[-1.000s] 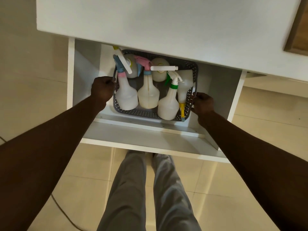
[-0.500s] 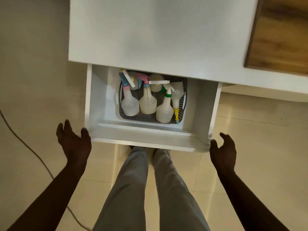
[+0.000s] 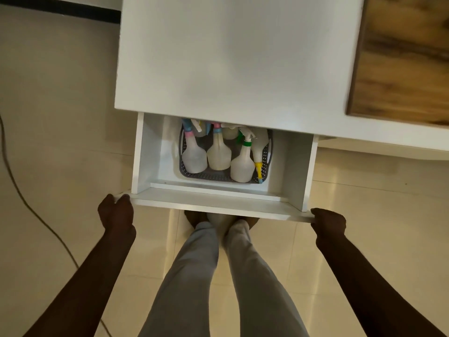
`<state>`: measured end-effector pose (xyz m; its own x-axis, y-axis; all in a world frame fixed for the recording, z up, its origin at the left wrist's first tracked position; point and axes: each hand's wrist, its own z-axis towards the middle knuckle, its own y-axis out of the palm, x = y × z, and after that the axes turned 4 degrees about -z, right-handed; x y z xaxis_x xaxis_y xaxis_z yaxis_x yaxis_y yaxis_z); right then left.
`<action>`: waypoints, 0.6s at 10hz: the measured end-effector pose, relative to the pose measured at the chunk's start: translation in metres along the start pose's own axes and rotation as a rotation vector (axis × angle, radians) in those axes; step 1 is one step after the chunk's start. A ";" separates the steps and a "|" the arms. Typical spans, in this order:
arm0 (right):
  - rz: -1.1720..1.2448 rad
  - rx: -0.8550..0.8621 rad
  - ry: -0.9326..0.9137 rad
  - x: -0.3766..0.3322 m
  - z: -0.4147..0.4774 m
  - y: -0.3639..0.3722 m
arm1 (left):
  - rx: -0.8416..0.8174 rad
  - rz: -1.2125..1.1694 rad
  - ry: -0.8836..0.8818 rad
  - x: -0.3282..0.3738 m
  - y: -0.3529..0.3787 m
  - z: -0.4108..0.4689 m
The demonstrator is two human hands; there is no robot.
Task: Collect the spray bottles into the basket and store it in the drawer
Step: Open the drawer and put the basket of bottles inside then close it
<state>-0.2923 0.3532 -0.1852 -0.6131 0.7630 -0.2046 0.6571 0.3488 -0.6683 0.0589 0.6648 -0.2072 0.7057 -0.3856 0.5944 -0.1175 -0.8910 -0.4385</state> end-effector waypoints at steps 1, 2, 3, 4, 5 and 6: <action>0.120 -0.079 0.047 -0.020 0.002 0.000 | -0.062 -0.025 0.039 0.014 0.014 0.009; 0.141 -0.062 0.009 -0.044 0.006 0.003 | -0.038 -0.036 0.028 0.034 0.029 0.017; 0.260 0.022 0.001 -0.068 0.010 0.008 | -0.015 0.001 -0.008 0.059 0.048 0.024; 0.352 -0.016 -0.049 -0.087 0.014 0.012 | -0.026 -0.006 -0.007 0.081 0.067 0.031; 0.361 -0.066 -0.070 -0.105 0.019 0.020 | -0.041 -0.090 0.002 0.097 0.084 0.037; 0.693 -0.042 0.038 -0.131 0.017 0.022 | -0.067 -0.117 -0.003 0.116 0.099 0.036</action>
<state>-0.2049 0.2516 -0.1846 -0.0310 0.8356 -0.5484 0.9084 -0.2053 -0.3642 0.1545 0.5406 -0.2062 0.7195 -0.2775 0.6366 -0.0805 -0.9438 -0.3205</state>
